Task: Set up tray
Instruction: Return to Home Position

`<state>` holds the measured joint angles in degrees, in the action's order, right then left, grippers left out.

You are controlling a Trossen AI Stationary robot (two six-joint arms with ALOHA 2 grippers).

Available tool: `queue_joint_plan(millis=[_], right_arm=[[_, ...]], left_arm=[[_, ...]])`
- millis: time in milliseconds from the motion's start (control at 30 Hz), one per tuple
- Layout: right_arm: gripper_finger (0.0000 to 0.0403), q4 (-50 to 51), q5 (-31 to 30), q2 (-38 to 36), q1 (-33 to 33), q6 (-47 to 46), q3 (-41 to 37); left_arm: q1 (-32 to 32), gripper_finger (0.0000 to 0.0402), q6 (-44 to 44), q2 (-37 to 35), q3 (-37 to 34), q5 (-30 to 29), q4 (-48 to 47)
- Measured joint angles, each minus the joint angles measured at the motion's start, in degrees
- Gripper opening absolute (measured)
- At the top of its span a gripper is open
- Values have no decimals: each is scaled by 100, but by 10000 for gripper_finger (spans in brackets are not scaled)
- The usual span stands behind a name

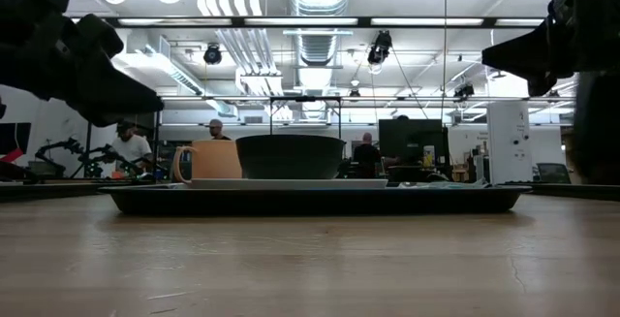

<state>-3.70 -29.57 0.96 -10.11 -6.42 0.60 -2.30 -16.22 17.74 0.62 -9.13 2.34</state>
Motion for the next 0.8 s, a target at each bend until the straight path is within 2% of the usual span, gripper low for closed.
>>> queue_joint_plan(millis=[800], right_arm=[[68, 0, 6, -7, 0, 0, 0]], left_arm=[[1, 98, 1, 824, 0, 0, -1]])
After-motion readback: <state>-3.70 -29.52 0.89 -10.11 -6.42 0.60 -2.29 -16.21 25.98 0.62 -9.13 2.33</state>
